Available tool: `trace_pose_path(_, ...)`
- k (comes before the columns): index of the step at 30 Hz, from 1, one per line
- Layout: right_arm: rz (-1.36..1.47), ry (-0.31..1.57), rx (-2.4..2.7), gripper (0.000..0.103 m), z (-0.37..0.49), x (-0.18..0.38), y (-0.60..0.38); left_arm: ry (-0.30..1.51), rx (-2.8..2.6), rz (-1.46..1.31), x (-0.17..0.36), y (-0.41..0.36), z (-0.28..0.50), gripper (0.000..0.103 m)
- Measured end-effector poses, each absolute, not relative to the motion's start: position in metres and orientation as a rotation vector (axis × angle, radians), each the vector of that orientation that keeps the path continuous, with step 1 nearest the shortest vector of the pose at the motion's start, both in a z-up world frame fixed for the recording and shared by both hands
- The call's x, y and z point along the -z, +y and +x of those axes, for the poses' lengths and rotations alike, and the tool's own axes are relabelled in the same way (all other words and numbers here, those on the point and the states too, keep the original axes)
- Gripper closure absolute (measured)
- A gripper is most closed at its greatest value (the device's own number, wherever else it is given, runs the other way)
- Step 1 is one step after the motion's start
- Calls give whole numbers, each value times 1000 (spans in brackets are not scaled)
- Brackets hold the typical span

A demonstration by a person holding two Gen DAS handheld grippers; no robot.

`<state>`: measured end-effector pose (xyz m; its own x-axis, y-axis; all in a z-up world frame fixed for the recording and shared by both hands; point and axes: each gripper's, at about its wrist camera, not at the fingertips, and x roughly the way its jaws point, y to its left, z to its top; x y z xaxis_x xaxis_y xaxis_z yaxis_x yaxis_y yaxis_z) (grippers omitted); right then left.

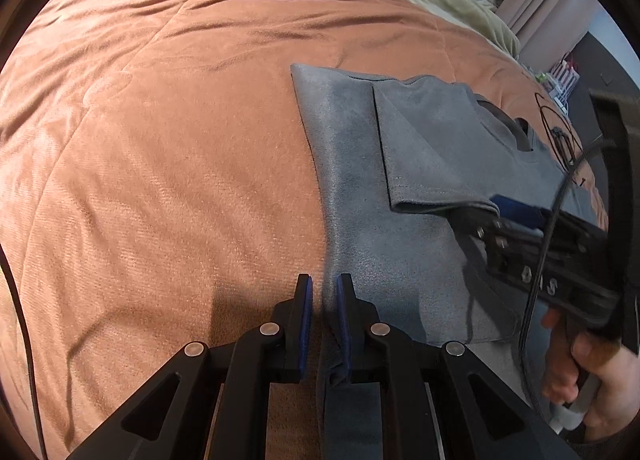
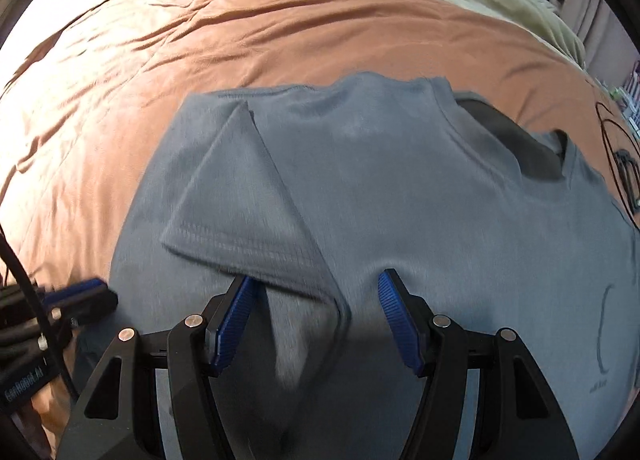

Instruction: Fold small clothes

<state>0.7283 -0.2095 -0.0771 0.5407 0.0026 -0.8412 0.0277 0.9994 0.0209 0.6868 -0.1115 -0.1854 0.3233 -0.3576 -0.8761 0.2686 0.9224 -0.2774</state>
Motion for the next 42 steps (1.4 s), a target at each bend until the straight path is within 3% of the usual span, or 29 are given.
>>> trace_pose_path(5, 89, 978, 57, 41, 746, 87, -226, 1165, 415, -83, 186, -111, 685, 89)
trace_pose_path(14, 155, 933, 179, 61, 751, 96, -277, 1165, 413, -72, 185, -112, 686, 87)
trace_pose_path(25, 437, 1014, -90, 61, 739, 123, -303, 1170, 395, -116, 181, -107, 674, 86)
trace_pose_path(28, 475, 1032, -133, 67, 746, 133, -305, 1173, 399, -112, 179, -107, 670, 82)
trace_pose_path(36, 547, 1049, -137, 99, 772, 144, -317, 1179, 405, -90, 178, -106, 670, 79)
trace_pose_path(42, 552, 1027, -97, 103, 756, 137, -310, 1178, 398, -94, 177, -106, 668, 78)
